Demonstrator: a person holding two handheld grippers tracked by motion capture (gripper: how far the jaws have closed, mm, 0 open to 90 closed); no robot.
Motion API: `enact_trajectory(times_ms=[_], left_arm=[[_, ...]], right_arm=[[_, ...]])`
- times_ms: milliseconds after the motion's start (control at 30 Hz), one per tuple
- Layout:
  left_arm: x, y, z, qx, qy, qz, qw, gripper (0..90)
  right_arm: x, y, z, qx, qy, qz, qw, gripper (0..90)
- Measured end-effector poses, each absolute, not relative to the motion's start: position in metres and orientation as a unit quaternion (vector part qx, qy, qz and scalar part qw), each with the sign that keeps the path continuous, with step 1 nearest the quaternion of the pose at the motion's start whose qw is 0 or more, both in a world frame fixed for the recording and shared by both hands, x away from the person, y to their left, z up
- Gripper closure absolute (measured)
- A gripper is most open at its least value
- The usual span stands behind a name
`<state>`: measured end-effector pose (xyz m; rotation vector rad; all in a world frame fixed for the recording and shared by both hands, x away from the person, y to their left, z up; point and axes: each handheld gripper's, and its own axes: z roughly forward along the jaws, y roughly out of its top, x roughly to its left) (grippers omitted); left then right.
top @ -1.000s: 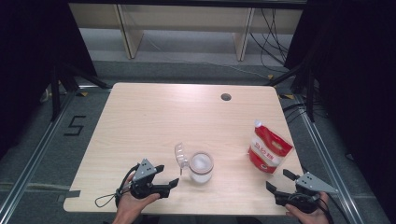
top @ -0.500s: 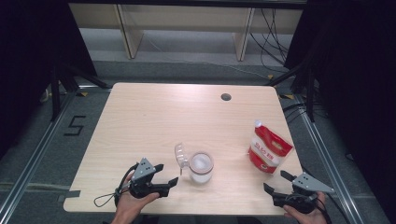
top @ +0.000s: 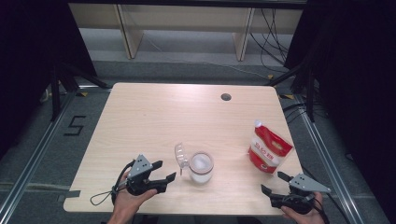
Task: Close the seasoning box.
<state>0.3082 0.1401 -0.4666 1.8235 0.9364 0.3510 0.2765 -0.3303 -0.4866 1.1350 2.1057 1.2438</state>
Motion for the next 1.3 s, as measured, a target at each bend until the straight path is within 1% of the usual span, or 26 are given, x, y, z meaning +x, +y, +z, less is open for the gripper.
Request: enact_trajectory(times_ms=[67, 100, 233, 400, 467, 567, 767, 800, 867, 1300], left_arm=[[0.308, 0.141, -0.464, 0.757, 0.385, 0.146, 0.508, 35.8], [0.309, 0.141, -0.462, 0.759, 0.375, 0.148, 0.511, 37.4], [0.308, 0.14, -0.456, 0.755, 0.374, 0.155, 0.517, 49.5], [0.308, 0.135, -0.449, 0.765, 0.351, 0.159, 0.516, 68.6], [0.308, 0.132, -0.447, 0.767, 0.345, 0.163, 0.516, 74.4], [0.309, 0.13, -0.445, 0.765, 0.342, 0.161, 0.521, 79.8], [0.311, 0.129, -0.443, 0.767, 0.338, 0.159, 0.522, 84.4], [0.311, 0.128, -0.443, 0.766, 0.34, 0.158, 0.522, 84.8], [0.311, 0.127, -0.442, 0.766, 0.34, 0.159, 0.522, 85.6], [0.313, 0.124, -0.44, 0.77, 0.334, 0.157, 0.521, 88.2]], right_arm=[[0.275, -0.329, -0.486, 0.421, 0.759, 0.451, 0.21, 17.1], [0.275, -0.329, -0.487, 0.417, 0.759, 0.45, 0.216, 17.1], [0.274, -0.326, -0.487, 0.421, 0.76, 0.453, 0.202, 17.1], [0.276, -0.328, -0.487, 0.41, 0.764, 0.452, 0.211, 17.4], [0.276, -0.328, -0.486, 0.41, 0.764, 0.452, 0.211, 17.5], [0.275, -0.327, -0.486, 0.411, 0.763, 0.454, 0.208, 17.6], [0.276, -0.326, -0.487, 0.411, 0.763, 0.451, 0.215, 17.6], [0.274, -0.324, -0.487, 0.42, 0.76, 0.452, 0.206, 17.6], [0.274, -0.324, -0.487, 0.416, 0.761, 0.453, 0.205, 17.6], [0.275, -0.324, -0.486, 0.407, 0.765, 0.452, 0.21, 17.9]])
